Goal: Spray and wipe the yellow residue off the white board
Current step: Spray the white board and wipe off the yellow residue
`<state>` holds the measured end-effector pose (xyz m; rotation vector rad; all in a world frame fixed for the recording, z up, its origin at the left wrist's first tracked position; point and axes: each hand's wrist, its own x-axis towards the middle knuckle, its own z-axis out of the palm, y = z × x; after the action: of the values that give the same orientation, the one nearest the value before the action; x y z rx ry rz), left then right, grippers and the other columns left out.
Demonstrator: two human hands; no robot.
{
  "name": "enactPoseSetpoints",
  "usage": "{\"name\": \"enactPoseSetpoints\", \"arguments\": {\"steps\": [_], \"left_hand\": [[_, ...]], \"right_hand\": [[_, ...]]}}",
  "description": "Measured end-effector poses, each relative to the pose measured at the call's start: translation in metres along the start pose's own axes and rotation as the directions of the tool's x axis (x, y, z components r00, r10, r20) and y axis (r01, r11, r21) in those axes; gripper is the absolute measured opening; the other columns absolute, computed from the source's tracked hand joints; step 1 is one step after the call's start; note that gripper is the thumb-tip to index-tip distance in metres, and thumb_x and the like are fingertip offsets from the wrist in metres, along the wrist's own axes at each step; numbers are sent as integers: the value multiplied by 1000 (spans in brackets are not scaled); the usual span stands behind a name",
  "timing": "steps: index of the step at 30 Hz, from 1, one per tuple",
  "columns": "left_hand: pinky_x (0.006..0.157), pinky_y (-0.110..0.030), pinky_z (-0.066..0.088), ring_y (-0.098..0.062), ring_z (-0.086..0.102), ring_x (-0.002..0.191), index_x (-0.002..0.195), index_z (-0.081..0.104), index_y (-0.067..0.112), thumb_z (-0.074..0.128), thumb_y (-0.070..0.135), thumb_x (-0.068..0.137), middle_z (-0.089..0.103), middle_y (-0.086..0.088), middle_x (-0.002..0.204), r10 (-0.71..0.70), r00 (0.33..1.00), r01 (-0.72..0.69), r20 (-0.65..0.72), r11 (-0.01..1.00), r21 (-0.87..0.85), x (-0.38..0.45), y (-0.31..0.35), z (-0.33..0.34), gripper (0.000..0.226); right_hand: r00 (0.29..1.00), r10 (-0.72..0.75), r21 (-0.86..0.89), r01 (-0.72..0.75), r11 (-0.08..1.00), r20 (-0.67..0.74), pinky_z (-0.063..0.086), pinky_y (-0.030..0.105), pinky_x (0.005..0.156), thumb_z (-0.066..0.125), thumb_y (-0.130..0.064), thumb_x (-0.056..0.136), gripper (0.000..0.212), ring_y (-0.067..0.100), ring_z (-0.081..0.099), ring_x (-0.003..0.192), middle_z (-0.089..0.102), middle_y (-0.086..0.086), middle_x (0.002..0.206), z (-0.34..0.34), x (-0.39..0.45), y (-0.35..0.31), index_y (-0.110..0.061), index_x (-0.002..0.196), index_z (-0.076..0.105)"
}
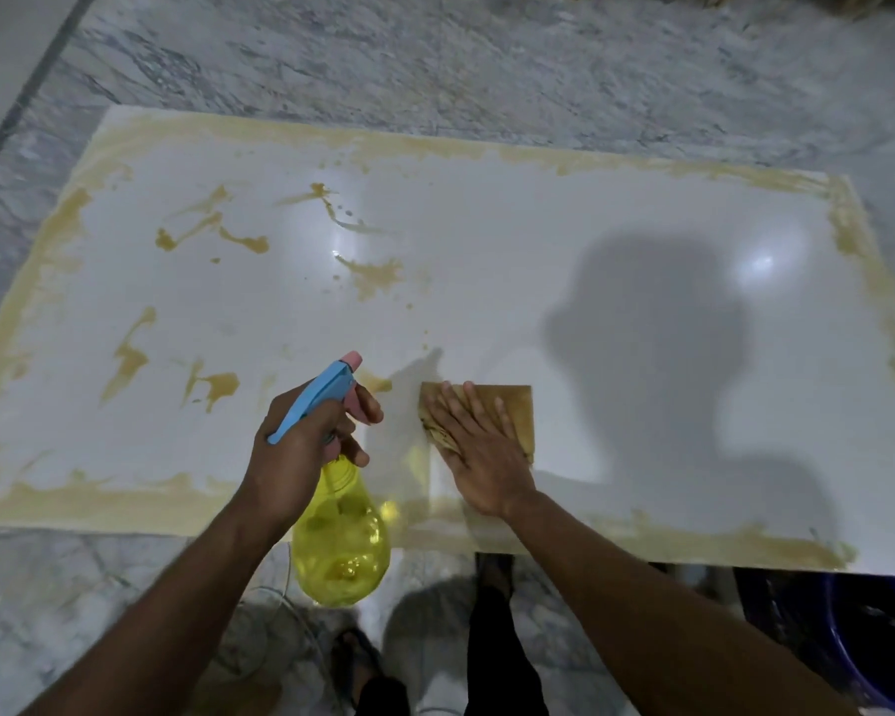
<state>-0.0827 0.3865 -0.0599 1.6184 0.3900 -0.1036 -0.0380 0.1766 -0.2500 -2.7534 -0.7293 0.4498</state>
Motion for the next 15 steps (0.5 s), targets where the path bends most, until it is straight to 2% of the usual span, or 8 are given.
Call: {"name": "enactPoseSetpoints", "arguments": {"steps": [3, 5, 6, 7, 9, 12, 14, 15], "left_hand": [[51, -21, 51, -16, 61, 58, 84, 59, -21, 35, -17, 86, 65, -27, 98, -11, 999, 12, 32, 1000, -9, -20, -4, -7, 24], [51, -22, 52, -17, 60, 59, 84, 59, -20, 42, -9, 82, 67, -24, 96, -24, 998, 25, 60, 999, -24, -32, -7, -13, 21], [51, -24, 52, -17, 60, 60, 83, 59, -18, 44, -2, 77, 68, -20, 92, -31, 997, 33, 74, 999, -23, -37, -9, -15, 23], [51, -25, 53, -18, 61, 62, 81, 59, -17, 44, 3, 73, 69, -16, 89, -44, 995, 46, 87, 999, -22, -43, -10, -19, 26], [52, -28, 54, -17, 63, 65, 81, 60, -17, 44, 7, 70, 70, -11, 85, -73, 991, 76, 110, 997, -18, -51, -11, -24, 31], [51, -25, 52, -15, 59, 58, 87, 60, -19, 43, 9, 71, 68, -12, 84, -80, 989, 80, 128, 997, -2, -53, -7, -32, 36], [51, -26, 52, -20, 60, 63, 82, 61, -16, 43, 9, 71, 69, -17, 87, -74, 991, 74, 114, 997, 6, -49, -1, -38, 32], [51, -27, 52, -22, 61, 65, 79, 61, -14, 44, 9, 72, 69, -17, 89, -74, 992, 74, 103, 997, 4, -45, 1, -41, 30]], "right_hand": [[999, 44, 102, -43, 994, -6, -17, 38, 125, 14, -48, 102, 61, 6, -18, 156, -7, -22, 169, 8, -32, -27, -42, 162, 5], [996, 88, 262, -93, 961, 31, -15, 33, 125, 24, -45, 108, 55, 2, -11, 156, 1, -26, 167, 11, -41, -40, -44, 161, 12], [987, 144, 395, -158, 905, 64, -10, 33, 127, 29, -46, 108, 54, 2, -2, 157, 10, -24, 167, 12, -43, -45, -41, 161, 20], [972, 217, 561, -232, 794, 96, 1, 37, 130, 35, -53, 106, 56, 5, 13, 157, 22, -19, 166, 9, -46, -50, -35, 159, 31], [912, 376, 842, -327, 429, 163, 22, 45, 128, 45, -67, 97, 72, 14, 36, 151, 43, -6, 160, -1, -45, -54, -24, 154, 45], [755, 566, 920, -391, -18, 332, 40, 47, 112, 49, -56, 101, 60, 21, 52, 133, 56, -1, 143, -44, -30, -57, -19, 148, 51], [689, 643, 933, -337, -125, 334, 49, 44, 100, 51, -47, 103, 43, 22, 62, 107, 66, 2, 115, -71, -13, -47, -16, 132, 60], [684, 659, 943, -303, -135, 314, 51, 41, 98, 53, -46, 101, 48, 20, 64, 100, 68, 1, 108, -83, -1, -42, -11, 134, 61]]}}
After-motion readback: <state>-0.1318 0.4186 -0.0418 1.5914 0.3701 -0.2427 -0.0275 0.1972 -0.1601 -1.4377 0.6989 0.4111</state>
